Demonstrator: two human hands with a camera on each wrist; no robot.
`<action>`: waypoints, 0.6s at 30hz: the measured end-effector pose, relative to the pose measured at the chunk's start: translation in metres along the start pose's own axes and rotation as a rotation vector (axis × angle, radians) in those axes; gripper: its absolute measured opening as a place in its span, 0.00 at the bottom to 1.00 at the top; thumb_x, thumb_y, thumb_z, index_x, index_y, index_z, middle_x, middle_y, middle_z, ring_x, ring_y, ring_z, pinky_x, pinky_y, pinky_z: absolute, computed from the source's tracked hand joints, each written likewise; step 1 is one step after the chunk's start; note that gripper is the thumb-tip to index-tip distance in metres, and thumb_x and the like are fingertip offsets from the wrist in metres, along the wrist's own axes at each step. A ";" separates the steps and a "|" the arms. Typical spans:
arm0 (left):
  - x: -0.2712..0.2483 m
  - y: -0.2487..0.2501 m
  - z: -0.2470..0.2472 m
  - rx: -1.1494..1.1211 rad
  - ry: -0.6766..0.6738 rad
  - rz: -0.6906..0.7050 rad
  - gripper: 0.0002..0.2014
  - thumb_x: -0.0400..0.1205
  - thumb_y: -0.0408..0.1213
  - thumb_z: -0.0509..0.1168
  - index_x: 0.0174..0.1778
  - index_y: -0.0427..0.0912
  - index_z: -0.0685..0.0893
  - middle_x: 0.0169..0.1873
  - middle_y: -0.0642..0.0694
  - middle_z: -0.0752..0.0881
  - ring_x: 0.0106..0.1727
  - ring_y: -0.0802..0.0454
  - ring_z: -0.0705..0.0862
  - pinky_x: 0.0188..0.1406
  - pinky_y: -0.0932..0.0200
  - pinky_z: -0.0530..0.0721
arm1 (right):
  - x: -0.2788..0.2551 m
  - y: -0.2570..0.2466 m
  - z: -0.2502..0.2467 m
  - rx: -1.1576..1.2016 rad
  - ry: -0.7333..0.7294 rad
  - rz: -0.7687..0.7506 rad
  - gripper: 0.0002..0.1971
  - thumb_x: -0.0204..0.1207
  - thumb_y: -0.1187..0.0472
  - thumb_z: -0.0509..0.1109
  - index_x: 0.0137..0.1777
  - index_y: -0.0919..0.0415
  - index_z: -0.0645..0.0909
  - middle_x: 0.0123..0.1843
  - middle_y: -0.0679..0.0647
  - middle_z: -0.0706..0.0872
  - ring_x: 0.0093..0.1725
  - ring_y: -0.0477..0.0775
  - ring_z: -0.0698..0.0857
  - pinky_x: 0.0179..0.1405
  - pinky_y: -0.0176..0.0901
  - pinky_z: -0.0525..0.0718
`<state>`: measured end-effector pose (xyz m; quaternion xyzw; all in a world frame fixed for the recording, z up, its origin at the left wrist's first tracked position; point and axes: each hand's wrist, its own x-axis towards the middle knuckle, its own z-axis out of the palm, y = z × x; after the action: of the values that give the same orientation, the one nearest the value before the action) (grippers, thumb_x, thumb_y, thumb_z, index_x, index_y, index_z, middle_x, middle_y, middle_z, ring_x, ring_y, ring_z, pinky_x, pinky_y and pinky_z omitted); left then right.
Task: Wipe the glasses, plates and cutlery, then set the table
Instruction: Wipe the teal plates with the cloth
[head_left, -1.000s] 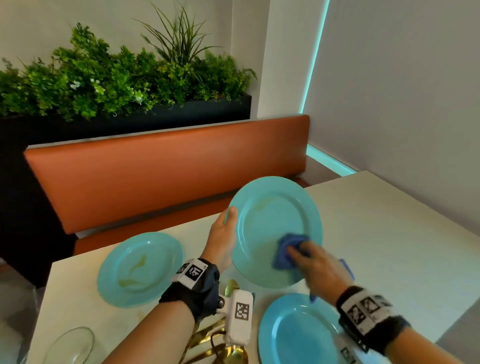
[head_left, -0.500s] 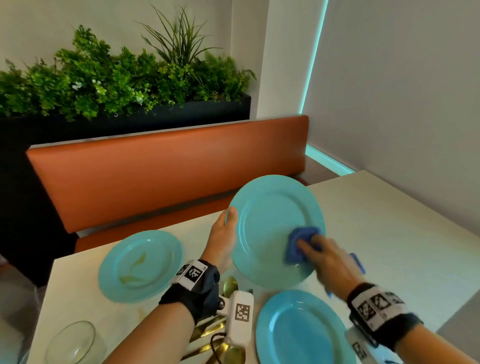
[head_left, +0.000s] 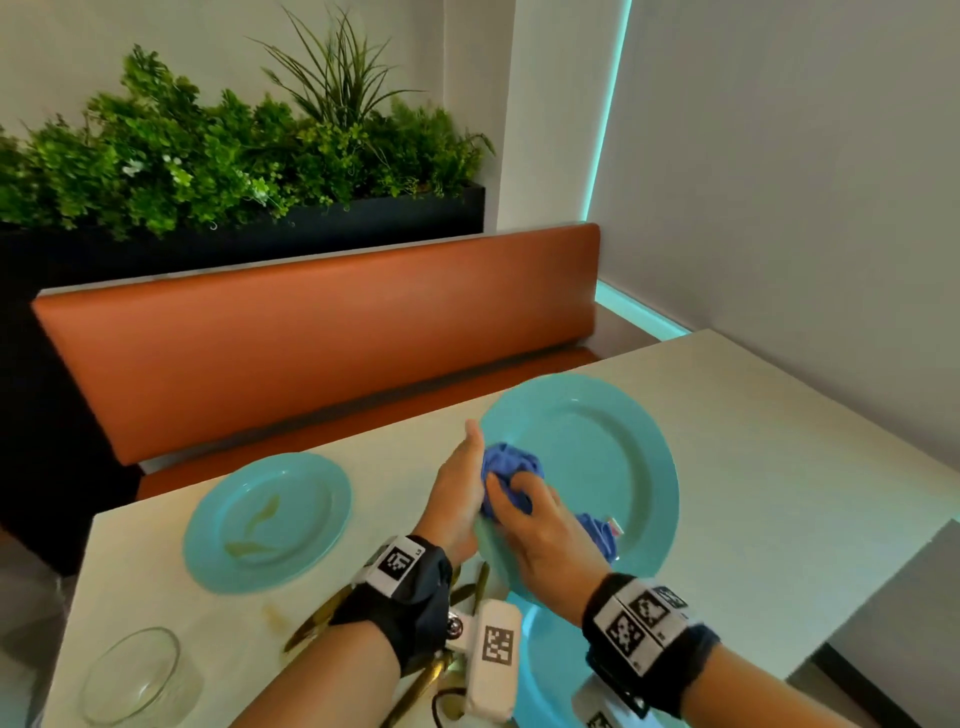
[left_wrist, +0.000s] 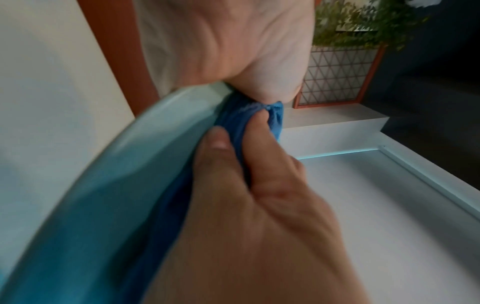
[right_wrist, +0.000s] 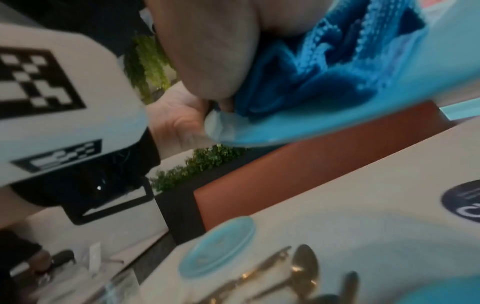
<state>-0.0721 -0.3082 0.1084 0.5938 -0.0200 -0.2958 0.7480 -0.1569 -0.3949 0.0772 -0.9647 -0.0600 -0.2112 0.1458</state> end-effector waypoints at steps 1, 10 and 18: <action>0.001 -0.008 -0.002 -0.021 -0.028 -0.022 0.33 0.76 0.65 0.61 0.52 0.35 0.86 0.46 0.35 0.91 0.43 0.44 0.90 0.50 0.51 0.89 | -0.010 0.006 0.000 -0.003 -0.041 -0.030 0.23 0.70 0.58 0.56 0.67 0.58 0.70 0.54 0.54 0.69 0.36 0.58 0.84 0.31 0.42 0.86; -0.007 0.022 -0.016 0.032 -0.058 0.146 0.12 0.87 0.46 0.55 0.53 0.50 0.84 0.46 0.49 0.90 0.46 0.49 0.88 0.51 0.50 0.86 | -0.048 0.089 -0.052 -0.158 -0.214 0.305 0.28 0.76 0.72 0.59 0.76 0.53 0.70 0.66 0.63 0.75 0.64 0.64 0.76 0.57 0.43 0.73; -0.013 -0.014 0.021 0.106 -0.048 0.041 0.25 0.84 0.59 0.50 0.52 0.45 0.86 0.52 0.39 0.90 0.53 0.44 0.88 0.55 0.50 0.86 | -0.007 0.016 -0.025 -0.004 0.086 0.164 0.24 0.69 0.60 0.55 0.64 0.65 0.77 0.51 0.64 0.77 0.37 0.66 0.85 0.37 0.46 0.85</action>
<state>-0.0968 -0.3222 0.1059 0.6250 -0.0658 -0.2929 0.7206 -0.1704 -0.4182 0.0918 -0.9567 0.0257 -0.2398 0.1630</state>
